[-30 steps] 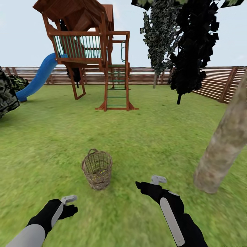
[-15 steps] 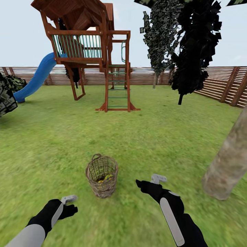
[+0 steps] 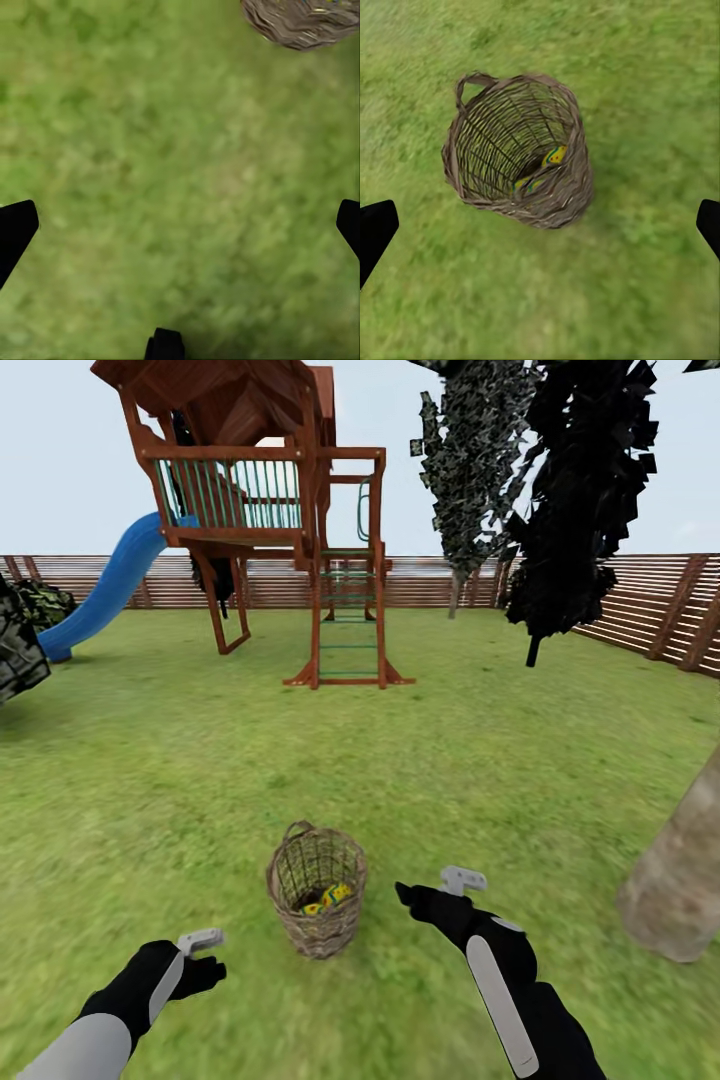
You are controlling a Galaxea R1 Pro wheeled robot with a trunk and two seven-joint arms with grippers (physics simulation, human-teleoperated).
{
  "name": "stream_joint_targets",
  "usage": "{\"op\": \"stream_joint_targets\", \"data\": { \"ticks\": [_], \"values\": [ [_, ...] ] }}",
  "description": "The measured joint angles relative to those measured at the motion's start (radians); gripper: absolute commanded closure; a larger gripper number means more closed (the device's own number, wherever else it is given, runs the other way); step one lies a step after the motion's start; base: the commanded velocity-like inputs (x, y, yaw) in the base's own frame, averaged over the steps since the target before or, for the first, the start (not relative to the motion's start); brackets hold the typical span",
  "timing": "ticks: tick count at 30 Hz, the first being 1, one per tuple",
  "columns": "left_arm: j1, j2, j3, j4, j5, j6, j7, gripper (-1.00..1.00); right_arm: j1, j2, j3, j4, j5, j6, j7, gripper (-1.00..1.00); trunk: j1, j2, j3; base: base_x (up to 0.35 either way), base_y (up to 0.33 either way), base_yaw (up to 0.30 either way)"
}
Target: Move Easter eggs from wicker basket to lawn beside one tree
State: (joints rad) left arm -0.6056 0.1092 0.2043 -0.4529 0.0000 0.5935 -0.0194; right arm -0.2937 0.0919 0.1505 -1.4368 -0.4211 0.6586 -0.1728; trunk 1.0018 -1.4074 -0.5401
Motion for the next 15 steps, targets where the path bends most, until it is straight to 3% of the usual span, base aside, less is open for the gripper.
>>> {"op": "stream_joint_targets", "data": {
  "ticks": [15],
  "values": [
    [0.0,0.0,-0.001,0.001,0.0,-0.001,0.0,-1.0,0.0,0.0,-0.002,0.007,-0.002,0.001,-0.001,-1.0,0.0,0.0,0.013,0.129,0.221,-0.213]
  ]
}}
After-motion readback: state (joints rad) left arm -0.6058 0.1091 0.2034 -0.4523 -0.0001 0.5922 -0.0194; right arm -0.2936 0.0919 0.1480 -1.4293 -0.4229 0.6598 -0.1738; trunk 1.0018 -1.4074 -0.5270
